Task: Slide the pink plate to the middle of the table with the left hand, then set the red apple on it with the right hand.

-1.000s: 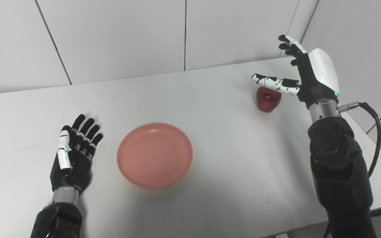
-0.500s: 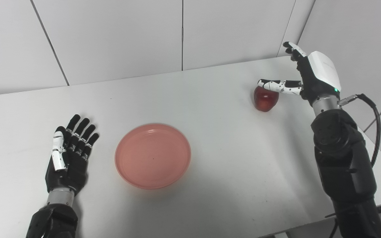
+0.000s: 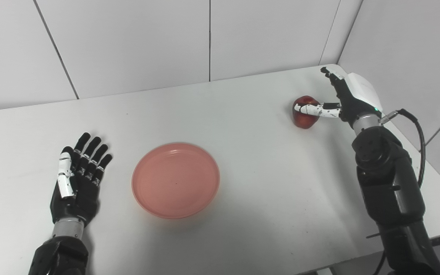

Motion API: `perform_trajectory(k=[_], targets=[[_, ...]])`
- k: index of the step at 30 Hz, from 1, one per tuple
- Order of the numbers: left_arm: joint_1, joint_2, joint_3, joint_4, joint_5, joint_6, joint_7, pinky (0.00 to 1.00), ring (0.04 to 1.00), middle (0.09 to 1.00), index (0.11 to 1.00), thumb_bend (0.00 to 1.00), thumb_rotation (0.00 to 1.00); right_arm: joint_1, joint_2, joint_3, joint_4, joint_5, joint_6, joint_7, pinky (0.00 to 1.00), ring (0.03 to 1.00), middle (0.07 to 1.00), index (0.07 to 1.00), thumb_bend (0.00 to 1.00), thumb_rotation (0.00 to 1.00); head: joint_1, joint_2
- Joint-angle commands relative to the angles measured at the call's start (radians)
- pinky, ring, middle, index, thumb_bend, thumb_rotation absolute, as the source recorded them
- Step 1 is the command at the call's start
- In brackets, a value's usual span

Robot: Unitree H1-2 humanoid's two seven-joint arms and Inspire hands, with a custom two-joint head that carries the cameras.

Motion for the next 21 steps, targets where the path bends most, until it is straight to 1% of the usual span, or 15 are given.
perform_trajectory(k=[1,4,7,11,16,21], targets=[[-0.016,0.001,0.003,0.007,-0.005,-0.028,-0.001,0.90,0.890,0.886,0.863,0.36,1.00,-0.054,-0.025,0.004,0.006,-0.007,-0.002,-0.012,0.77,0.881,0.912,0.911,1.00,0.53,0.005,0.002],[-0.014,-0.001,0.005,0.002,-0.006,-0.023,0.002,0.90,0.889,0.886,0.863,0.36,1.00,-0.065,-0.033,0.023,0.038,0.000,-0.002,-0.017,0.77,0.882,0.913,0.913,1.00,0.51,0.008,0.003],[-0.013,-0.001,0.006,0.003,-0.007,-0.023,0.001,0.90,0.891,0.889,0.867,0.36,1.00,-0.081,-0.038,0.037,0.070,-0.011,-0.002,-0.012,0.77,0.884,0.916,0.917,1.00,0.51,0.009,0.004],[-0.013,-0.002,0.007,0.003,-0.007,-0.021,0.002,0.90,0.890,0.889,0.869,0.35,1.00,-0.100,-0.052,0.067,0.115,-0.006,-0.003,-0.030,0.76,0.877,0.913,0.913,1.00,0.51,0.011,0.004],[-0.009,-0.006,0.004,-0.013,-0.002,-0.012,0.010,0.90,0.890,0.889,0.868,0.35,1.00,-0.119,-0.045,0.068,0.155,0.001,-0.002,-0.027,0.77,0.888,0.921,0.913,1.00,0.48,0.017,0.004],[-0.007,-0.005,0.003,-0.014,-0.003,-0.011,0.012,0.90,0.891,0.888,0.868,0.35,1.00,-0.131,-0.045,0.080,0.193,0.021,-0.002,-0.045,0.78,0.886,0.919,0.905,1.00,0.45,0.025,0.006]])
